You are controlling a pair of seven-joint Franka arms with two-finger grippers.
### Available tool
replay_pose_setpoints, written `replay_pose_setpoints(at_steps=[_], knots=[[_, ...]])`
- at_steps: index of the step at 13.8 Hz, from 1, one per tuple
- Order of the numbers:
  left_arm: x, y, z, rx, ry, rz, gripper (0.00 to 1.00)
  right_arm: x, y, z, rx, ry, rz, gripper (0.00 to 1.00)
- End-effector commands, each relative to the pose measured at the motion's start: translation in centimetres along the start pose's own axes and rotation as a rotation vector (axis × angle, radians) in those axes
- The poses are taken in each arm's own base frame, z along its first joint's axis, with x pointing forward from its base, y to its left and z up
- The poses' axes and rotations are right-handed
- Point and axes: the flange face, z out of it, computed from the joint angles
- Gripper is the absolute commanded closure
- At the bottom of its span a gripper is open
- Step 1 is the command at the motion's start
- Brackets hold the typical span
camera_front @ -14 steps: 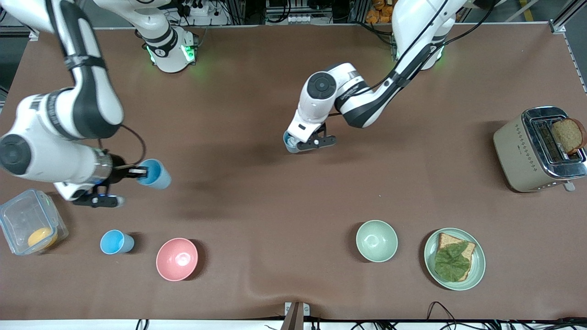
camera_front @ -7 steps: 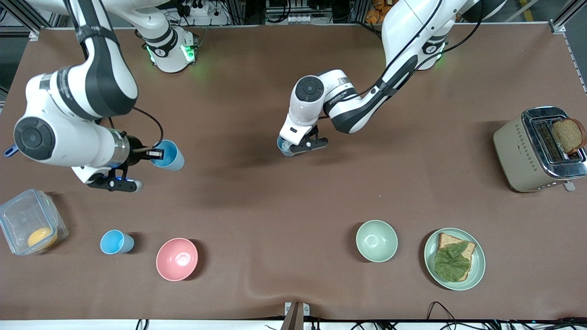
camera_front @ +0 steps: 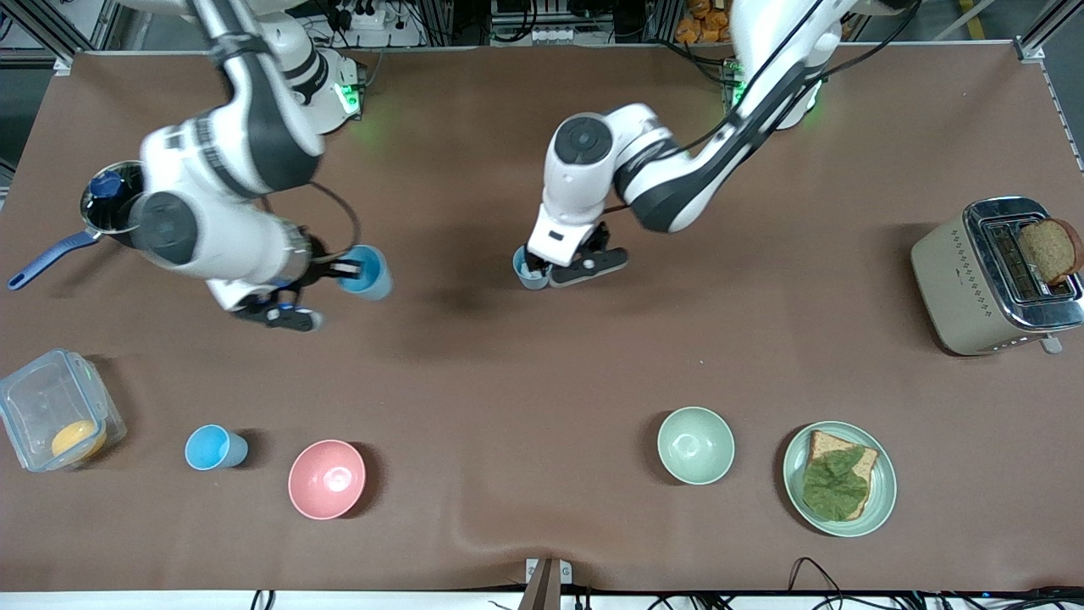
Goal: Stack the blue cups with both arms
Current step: 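Carry both blue cups toward the table middle, bringing the grippers together, then lower the right gripper's cup into the tissue cup while the left gripper withdraws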
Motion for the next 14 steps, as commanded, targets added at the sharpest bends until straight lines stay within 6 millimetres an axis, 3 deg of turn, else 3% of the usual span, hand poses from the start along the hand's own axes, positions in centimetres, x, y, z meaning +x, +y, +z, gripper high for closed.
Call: replay_pose_setpoints(at_steps=[1,3,4,6,10,14], knots=[[3.0,-3.2,-6.5,0.02,0.099,-0.052,0.0,-3.4,-4.5,1.8,0.013,0.032,0.103,1.0],[5.7,-5.4,-9.6,0.035,0.133,-0.045,0.0,-6.2,-8.4,3.4,0.017,0.046,0.151,1.0],[8.2,-7.6,-11.8,0.034,0.133,-0.032,0.0,-9.0,-11.8,5.0,0.022,0.06,0.22,1.0],[11.8,-11.3,-13.9,0.06,0.117,0.022,0.0,-11.1,-14.3,7.3,0.018,0.068,0.268,1.0],[18.9,-19.4,-15.9,0.072,0.058,0.147,0.0,-13.2,-17.8,11.6,0.039,0.089,0.362,1.0],[22.5,-24.2,-17.8,0.113,0.015,0.201,0.0,-12.9,-18.4,13.7,0.054,0.064,0.398,1.0]])
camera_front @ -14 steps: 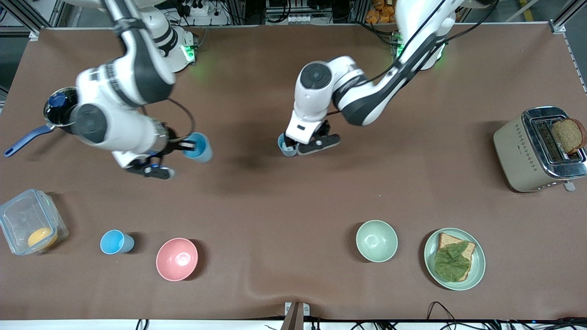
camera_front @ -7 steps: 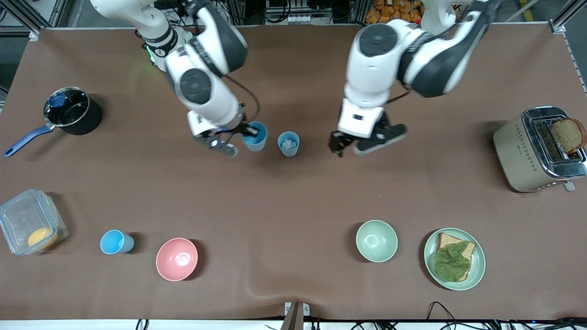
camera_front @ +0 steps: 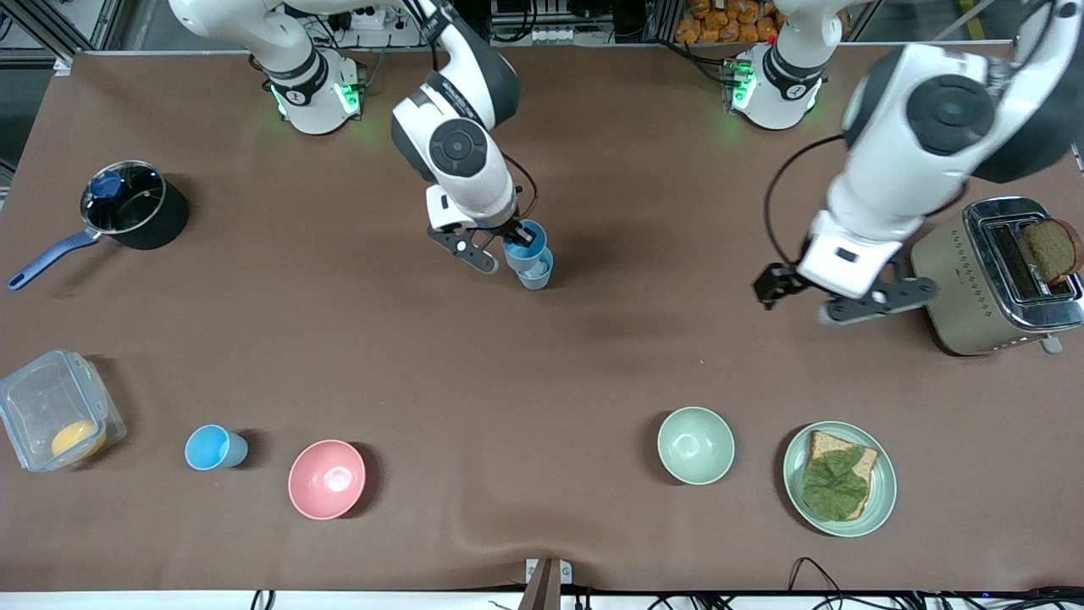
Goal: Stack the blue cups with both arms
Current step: 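Lower the right gripper's cup into the tissue cup while the left gripper withdraws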
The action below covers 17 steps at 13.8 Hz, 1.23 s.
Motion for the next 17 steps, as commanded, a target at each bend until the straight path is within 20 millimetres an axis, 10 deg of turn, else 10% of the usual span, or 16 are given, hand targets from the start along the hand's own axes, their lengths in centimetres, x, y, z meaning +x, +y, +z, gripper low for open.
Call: replay_pose_setpoints(at_steps=[1,11,14,17], knots=[[0.5,-2.8,-2.3,0.017,-0.036,0.03,0.0,-0.3,-0.6,0.3,0.037,-0.035,0.053,1.0],[1.1,-9.3,-9.6,0.035,-0.108,0.069,0.0,-1.0,-1.0,2.3,0.017,-0.021,0.057,0.95],[1.2,-11.9,-10.4,0.042,-0.099,0.094,0.0,-0.4,-1.4,1.2,0.035,-0.015,0.059,0.06],[0.9,-11.2,-10.1,0.05,-0.104,0.099,0.0,1.0,-1.4,-0.4,0.035,-0.019,0.06,0.0]])
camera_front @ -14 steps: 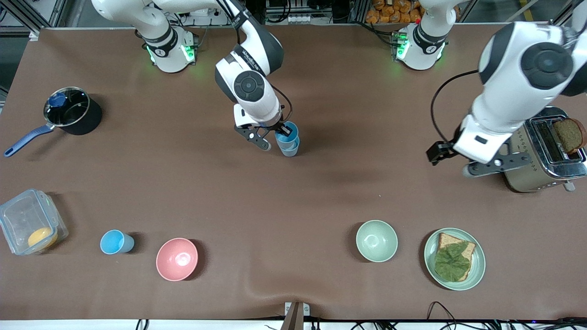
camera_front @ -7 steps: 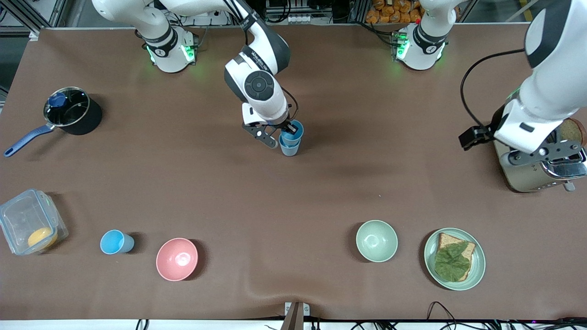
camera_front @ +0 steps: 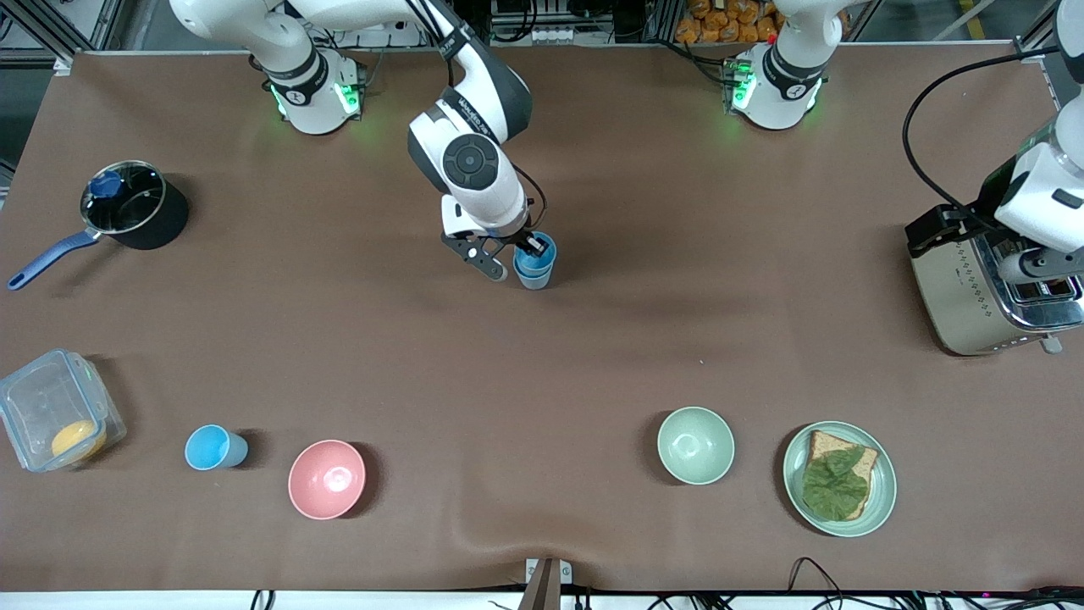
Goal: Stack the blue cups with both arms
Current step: 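Open the right gripper and draw it back toward the saucepan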
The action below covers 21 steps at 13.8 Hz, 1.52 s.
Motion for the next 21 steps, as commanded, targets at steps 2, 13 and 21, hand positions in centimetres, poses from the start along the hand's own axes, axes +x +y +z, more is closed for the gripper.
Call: replay_pose_setpoints(at_steps=[2,13,21], knots=[[-1.3,0.8,-0.5,0.001,-0.017,0.014,0.0,3.0,1.0,-4.0,-0.061,-0.045,-0.074,0.0],[-2.8,-0.1,-1.3,-0.065,-0.044,-0.008,0.0,26.8,20.0,-19.3,-0.182,-0.144,-0.571,0.0],[-2.9,0.6,-1.5,-0.063,-0.047,-0.008,0.0,32.1,30.6,-30.6,-0.086,0.03,-0.666,0.0]])
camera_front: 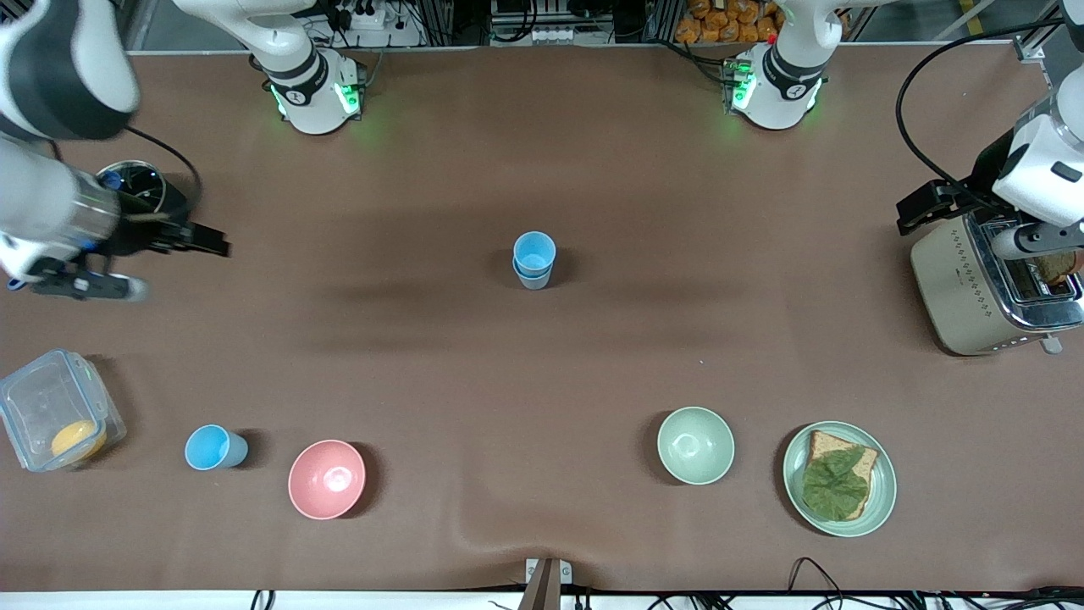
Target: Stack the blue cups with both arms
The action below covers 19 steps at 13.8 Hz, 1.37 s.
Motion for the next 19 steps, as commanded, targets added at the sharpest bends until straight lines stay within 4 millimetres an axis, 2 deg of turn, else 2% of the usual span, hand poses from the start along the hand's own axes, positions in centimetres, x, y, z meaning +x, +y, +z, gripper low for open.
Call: replay_pose_setpoints(at_steps=[1,4,6,11,16,19], knots=[[-1.1,0.1,-0.5,-0.015,-0.008,0.002,0.0,-0.6,2.5,-2.3,-0.035,0.05,-0.078,0.0],[-1.1,0.0,-0.7,-0.016,-0.004,0.009,0.0,-0.6,4.8,-3.7,-0.035,0.073,-0.131,0.0],[-1.0,0.0,-0.7,-0.016,-0.004,0.009,0.0,-1.1,5.3,-4.9,-0.034,0.083,-0.11,0.0],[-1.0,-0.3,-0.8,-0.017,-0.001,0.009,0.0,-1.7,4.8,-6.2,-0.033,0.105,-0.082,0.0],[-1.1,0.0,-0.9,-0.014,-0.002,0.013,0.0,-2.0,4.4,-8.4,-0.027,0.115,-0.054,0.0],[-1.2,-0.4,-2.5,-0.018,0.013,0.012,0.0,-2.0,4.4,-8.4,-0.025,0.115,-0.053,0.0]])
